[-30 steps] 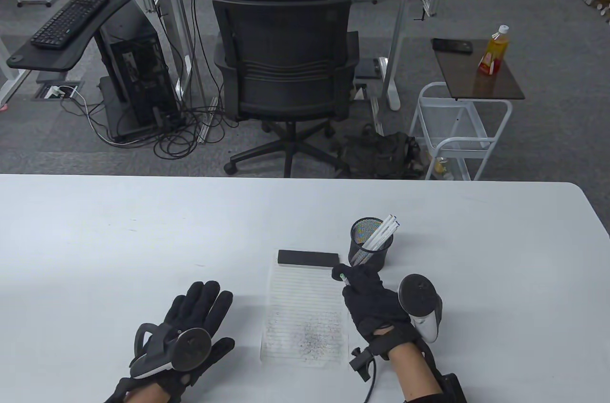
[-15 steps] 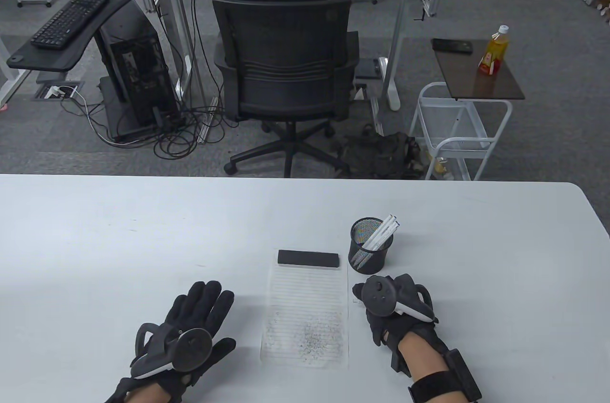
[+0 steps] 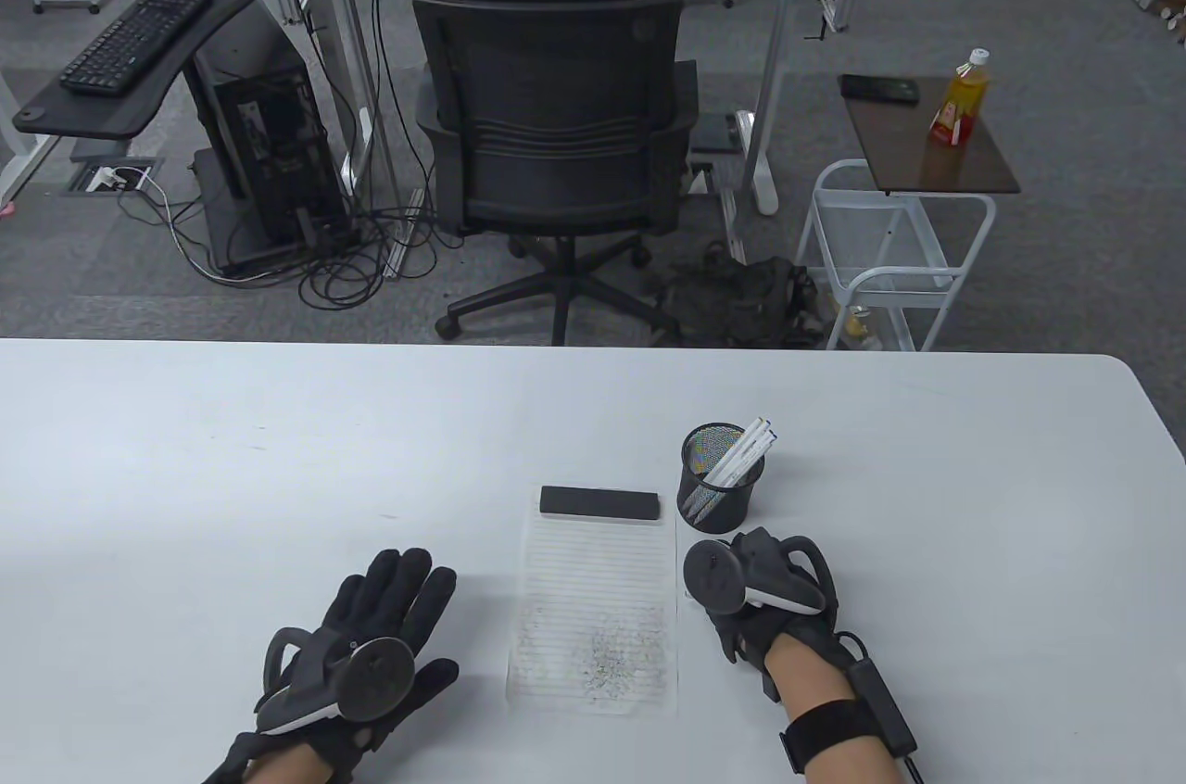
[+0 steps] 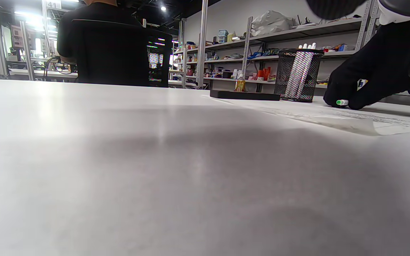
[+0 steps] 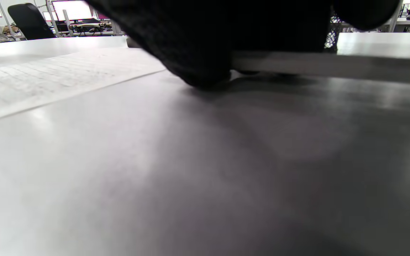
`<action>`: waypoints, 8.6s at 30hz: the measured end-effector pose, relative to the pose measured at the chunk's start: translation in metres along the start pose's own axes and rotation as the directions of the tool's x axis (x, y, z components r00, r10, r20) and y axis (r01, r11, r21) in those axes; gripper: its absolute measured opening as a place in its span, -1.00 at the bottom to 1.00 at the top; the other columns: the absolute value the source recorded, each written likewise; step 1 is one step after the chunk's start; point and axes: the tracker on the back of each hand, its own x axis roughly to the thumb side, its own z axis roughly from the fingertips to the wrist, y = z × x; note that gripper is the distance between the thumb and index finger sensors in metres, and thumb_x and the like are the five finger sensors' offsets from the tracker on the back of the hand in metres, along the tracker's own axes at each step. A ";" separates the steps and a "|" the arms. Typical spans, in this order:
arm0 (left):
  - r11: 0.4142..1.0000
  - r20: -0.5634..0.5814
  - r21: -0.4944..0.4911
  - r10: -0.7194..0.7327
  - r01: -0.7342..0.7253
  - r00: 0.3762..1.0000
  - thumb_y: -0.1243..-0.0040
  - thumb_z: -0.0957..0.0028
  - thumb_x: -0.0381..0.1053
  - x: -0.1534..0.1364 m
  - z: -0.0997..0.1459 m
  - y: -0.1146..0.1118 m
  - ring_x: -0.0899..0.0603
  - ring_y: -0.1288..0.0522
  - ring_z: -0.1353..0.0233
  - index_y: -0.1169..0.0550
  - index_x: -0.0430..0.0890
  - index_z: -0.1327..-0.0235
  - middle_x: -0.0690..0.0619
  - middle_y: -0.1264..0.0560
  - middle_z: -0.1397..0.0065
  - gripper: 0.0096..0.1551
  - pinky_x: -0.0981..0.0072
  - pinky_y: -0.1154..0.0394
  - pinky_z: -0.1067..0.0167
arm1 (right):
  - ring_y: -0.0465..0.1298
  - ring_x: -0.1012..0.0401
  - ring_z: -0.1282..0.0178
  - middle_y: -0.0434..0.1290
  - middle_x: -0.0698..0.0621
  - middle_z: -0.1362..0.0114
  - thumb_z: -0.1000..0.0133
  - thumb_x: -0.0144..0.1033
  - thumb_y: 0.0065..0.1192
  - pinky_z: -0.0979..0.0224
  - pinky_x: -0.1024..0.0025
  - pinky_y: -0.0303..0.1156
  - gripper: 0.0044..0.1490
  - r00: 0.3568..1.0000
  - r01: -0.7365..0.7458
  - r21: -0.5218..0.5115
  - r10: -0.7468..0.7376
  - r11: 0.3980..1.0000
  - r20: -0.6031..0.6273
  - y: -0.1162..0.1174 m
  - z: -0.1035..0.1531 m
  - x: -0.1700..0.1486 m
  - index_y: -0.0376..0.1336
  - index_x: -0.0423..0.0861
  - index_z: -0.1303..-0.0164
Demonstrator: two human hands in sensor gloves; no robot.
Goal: Press to extend mechanical pencil leads
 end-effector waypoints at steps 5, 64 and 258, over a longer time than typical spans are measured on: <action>1.000 0.003 0.005 -0.001 0.001 1.000 0.01 0.04 0.43 0.000 0.000 0.000 -0.43 0.02 -0.71 0.05 0.06 -0.67 -0.13 0.08 -0.74 0.08 -0.36 -0.07 -0.52 | 0.57 -0.21 -0.26 0.55 -0.17 -0.27 0.01 -0.43 0.64 -0.35 -0.34 0.40 -0.47 1.000 -0.020 -0.018 0.020 1.000 0.007 0.000 0.000 0.001 0.52 -0.23 -0.18; 1.000 -0.016 -0.018 0.004 -0.004 1.000 0.01 0.03 0.43 -0.008 -0.002 -0.004 -0.43 0.01 -0.71 0.04 0.05 -0.67 -0.13 0.08 -0.74 0.07 -0.36 -0.08 -0.52 | 0.49 -0.27 -0.30 0.38 -0.25 -0.39 -0.12 -0.11 0.56 -0.32 -0.34 0.39 -0.48 0.415 0.413 -0.705 -0.808 0.576 -0.417 -0.043 -0.021 -0.103 0.44 -0.22 -0.09; 0.999 0.019 -0.002 0.040 -0.040 0.999 0.02 0.03 0.43 -0.001 0.000 -0.003 -0.44 0.03 -0.71 0.04 0.04 -0.67 -0.14 0.07 -0.74 0.07 -0.36 -0.07 -0.51 | 0.46 -0.24 -0.23 0.27 -0.28 -0.33 -0.11 -0.52 0.40 -0.23 -0.29 0.45 -0.31 0.609 0.436 -0.184 -0.440 0.881 -0.660 -0.020 0.052 -0.106 0.22 -0.27 -0.46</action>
